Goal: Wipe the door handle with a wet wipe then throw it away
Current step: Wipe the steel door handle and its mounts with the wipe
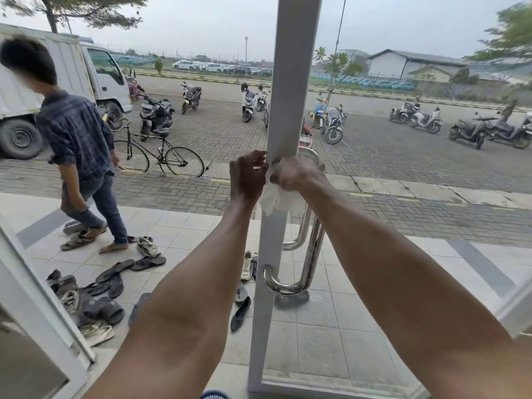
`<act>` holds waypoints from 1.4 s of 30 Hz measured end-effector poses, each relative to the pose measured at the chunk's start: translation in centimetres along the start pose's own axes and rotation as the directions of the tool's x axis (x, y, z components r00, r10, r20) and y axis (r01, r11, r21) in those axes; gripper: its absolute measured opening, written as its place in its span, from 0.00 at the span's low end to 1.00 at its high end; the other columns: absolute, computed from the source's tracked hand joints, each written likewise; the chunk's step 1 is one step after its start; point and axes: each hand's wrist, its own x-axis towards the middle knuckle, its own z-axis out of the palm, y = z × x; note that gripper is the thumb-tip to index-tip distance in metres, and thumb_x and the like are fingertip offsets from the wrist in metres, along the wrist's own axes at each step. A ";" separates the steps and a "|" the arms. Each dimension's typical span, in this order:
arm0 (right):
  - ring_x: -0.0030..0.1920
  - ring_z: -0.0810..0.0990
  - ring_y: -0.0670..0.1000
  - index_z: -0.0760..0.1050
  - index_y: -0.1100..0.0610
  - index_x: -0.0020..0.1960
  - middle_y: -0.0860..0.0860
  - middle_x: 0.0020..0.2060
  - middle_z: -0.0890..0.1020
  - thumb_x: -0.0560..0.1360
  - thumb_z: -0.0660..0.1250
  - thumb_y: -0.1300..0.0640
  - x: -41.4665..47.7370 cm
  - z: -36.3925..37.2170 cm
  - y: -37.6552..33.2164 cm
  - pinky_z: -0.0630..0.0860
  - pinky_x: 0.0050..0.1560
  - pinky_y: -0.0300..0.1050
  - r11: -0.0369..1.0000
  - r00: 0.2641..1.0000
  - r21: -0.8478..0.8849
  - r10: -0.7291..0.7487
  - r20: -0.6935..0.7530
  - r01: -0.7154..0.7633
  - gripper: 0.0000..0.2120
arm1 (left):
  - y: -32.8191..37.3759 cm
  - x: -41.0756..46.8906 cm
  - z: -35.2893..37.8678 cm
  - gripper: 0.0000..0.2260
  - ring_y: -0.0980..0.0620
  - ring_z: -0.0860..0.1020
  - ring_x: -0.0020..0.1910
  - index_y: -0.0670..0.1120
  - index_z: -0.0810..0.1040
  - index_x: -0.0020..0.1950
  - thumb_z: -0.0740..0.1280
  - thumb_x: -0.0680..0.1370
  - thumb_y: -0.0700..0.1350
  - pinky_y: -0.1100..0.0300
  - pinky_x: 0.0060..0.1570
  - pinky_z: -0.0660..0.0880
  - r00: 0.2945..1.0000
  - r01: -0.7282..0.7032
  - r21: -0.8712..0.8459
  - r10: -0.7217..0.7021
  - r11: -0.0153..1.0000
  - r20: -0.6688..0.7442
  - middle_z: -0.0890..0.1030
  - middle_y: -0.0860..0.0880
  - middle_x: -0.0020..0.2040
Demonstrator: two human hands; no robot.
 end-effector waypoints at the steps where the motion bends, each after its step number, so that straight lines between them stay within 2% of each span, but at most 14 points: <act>1: 0.49 0.75 0.54 0.77 0.47 0.44 0.49 0.44 0.77 0.76 0.67 0.49 -0.3 0.3 -0.4 0.66 0.61 0.56 1.000 0.998 0.000 0.028 -0.062 -0.028 0.04 | 0.0 -0.3 0.0 0.14 0.50 0.84 0.44 0.41 0.83 0.56 0.69 0.71 0.34 0.54 0.45 0.81 0.998 -0.061 0.052 0.061 0.997 0.012 0.84 0.43 0.50; 4: 0.46 0.80 0.52 0.79 0.50 0.46 0.47 0.36 0.76 0.76 0.66 0.55 -1.1 1.6 -1.4 0.62 0.63 0.56 0.988 0.965 -0.131 0.046 -0.258 -0.082 0.03 | -0.1 -1.3 -0.5 0.19 0.47 0.81 0.53 0.43 0.79 0.63 0.65 0.73 0.34 0.55 0.50 0.80 0.967 -0.253 0.234 0.249 0.939 0.047 0.80 0.45 0.58; 7: 0.45 0.82 0.51 0.74 0.50 0.41 0.47 0.32 0.75 0.78 0.63 0.58 -1.5 2.6 -1.5 0.61 0.64 0.56 0.979 0.921 -0.197 -0.023 -0.388 -0.059 0.08 | -0.1 -1.9 -0.9 0.23 0.48 0.81 0.56 0.47 0.77 0.65 0.62 0.71 0.32 0.56 0.52 0.79 0.922 -0.386 0.319 0.348 0.865 0.170 0.80 0.49 0.61; 10: 0.48 0.82 0.52 0.76 0.50 0.44 0.48 0.41 0.82 0.76 0.68 0.53 -1.5 1.9 -1.1 0.61 0.64 0.56 0.988 0.948 -0.150 -0.022 -0.319 -0.027 0.03 | 0.0 -2.0 -1.3 0.24 0.46 0.82 0.51 0.48 0.76 0.65 0.62 0.70 0.33 0.52 0.47 0.80 0.910 -0.397 0.297 0.330 0.868 0.251 0.81 0.50 0.60; 12: 0.51 0.80 0.52 0.76 0.50 0.45 0.48 0.44 0.81 0.75 0.69 0.51 -1.6 1.1 -0.5 0.62 0.64 0.56 0.995 0.973 -0.099 -0.004 -0.233 -0.019 0.03 | 0.1 -1.9 -1.4 0.24 0.46 0.82 0.51 0.49 0.77 0.65 0.64 0.70 0.33 0.52 0.46 0.80 0.911 -0.381 0.262 0.313 0.887 0.267 0.81 0.50 0.60; 15: 0.48 0.77 0.53 0.73 0.52 0.43 0.47 0.35 0.73 0.76 0.68 0.50 -1.8 0.5 0.8 0.63 0.62 0.56 0.997 0.986 -0.078 -0.039 -0.160 0.027 0.07 | 0.3 -1.9 -1.1 0.22 0.45 0.82 0.53 0.47 0.78 0.63 0.64 0.71 0.34 0.52 0.47 0.81 0.920 -0.358 0.222 0.302 0.907 0.248 0.82 0.47 0.59; 17: 0.45 0.74 0.52 0.74 0.51 0.43 0.47 0.34 0.72 0.76 0.68 0.49 -1.9 0.3 1.1 0.63 0.61 0.56 0.995 0.989 -0.091 -0.049 -0.140 0.037 0.07 | 0.4 -1.9 -0.9 0.21 0.46 0.83 0.53 0.47 0.79 0.62 0.65 0.71 0.34 0.53 0.47 0.81 0.924 -0.353 0.202 0.307 0.913 0.229 0.83 0.47 0.58; 24: 0.47 0.80 0.51 0.77 0.51 0.44 0.47 0.35 0.76 0.75 0.68 0.56 -1.6 1.7 -0.8 0.60 0.65 0.57 0.975 0.961 -0.224 -0.058 -0.271 -0.005 0.01 | 0.4 -2.2 -1.3 0.16 0.49 0.82 0.55 0.44 0.82 0.60 0.67 0.73 0.34 0.56 0.52 0.80 0.891 -0.440 0.174 0.403 0.881 0.210 0.83 0.47 0.58; 27: 0.47 0.81 0.51 0.76 0.52 0.43 0.47 0.34 0.75 0.76 0.67 0.60 -1.6 2.0 -0.6 0.61 0.64 0.56 0.973 0.951 -0.233 -0.073 -0.301 0.002 0.05 | 0.5 -2.2 -1.6 0.16 0.51 0.82 0.55 0.44 0.82 0.60 0.67 0.73 0.34 0.57 0.52 0.80 0.887 -0.446 0.166 0.411 0.879 0.210 0.83 0.47 0.58; 30: 0.44 0.81 0.52 0.78 0.51 0.49 0.46 0.33 0.75 0.76 0.68 0.59 -2.2 2.1 0.7 0.63 0.63 0.58 0.966 0.938 -0.253 -0.137 -0.317 0.055 0.04 | 0.5 -2.4 -1.4 0.17 0.50 0.83 0.53 0.44 0.82 0.60 0.68 0.73 0.33 0.56 0.49 0.81 0.893 -0.438 0.163 0.408 0.884 0.191 0.83 0.47 0.57; 34: 0.42 0.80 0.52 0.77 0.49 0.49 0.45 0.29 0.69 0.76 0.69 0.57 -2.9 2.1 2.4 0.63 0.62 0.59 0.948 0.930 -0.297 -0.205 -0.304 0.112 0.04 | 0.8 -2.7 -1.2 0.15 0.48 0.84 0.52 0.42 0.81 0.59 0.69 0.73 0.35 0.56 0.48 0.82 0.891 -0.450 0.187 0.423 0.873 0.168 0.83 0.45 0.57; 36: 0.40 0.78 0.51 0.78 0.49 0.46 0.45 0.29 0.70 0.76 0.69 0.56 -2.8 2.0 2.3 0.62 0.62 0.58 0.955 0.934 -0.279 -0.185 -0.304 0.098 0.02 | 0.9 -2.9 -1.3 0.15 0.48 0.83 0.53 0.42 0.82 0.59 0.69 0.73 0.35 0.57 0.49 0.81 0.890 -0.453 0.203 0.425 0.868 0.167 0.83 0.45 0.56; 39: 0.45 0.81 0.52 0.75 0.50 0.41 0.45 0.30 0.72 0.76 0.69 0.55 -2.4 1.9 1.3 0.61 0.64 0.58 0.974 0.942 -0.223 -0.112 -0.315 0.041 0.06 | 1.1 -2.9 -1.3 0.15 0.50 0.82 0.56 0.43 0.82 0.60 0.69 0.74 0.36 0.56 0.54 0.79 0.885 -0.459 0.215 0.422 0.862 0.197 0.83 0.46 0.58; 42: 0.47 0.82 0.52 0.79 0.51 0.45 0.47 0.36 0.78 0.76 0.69 0.57 -1.9 2.3 0.5 0.62 0.65 0.57 0.979 0.935 -0.205 -0.090 -0.343 0.019 0.02 | 1.2 -3.0 -1.6 0.16 0.50 0.81 0.58 0.44 0.81 0.61 0.69 0.73 0.35 0.54 0.56 0.78 0.878 -0.467 0.216 0.419 0.858 0.232 0.82 0.48 0.60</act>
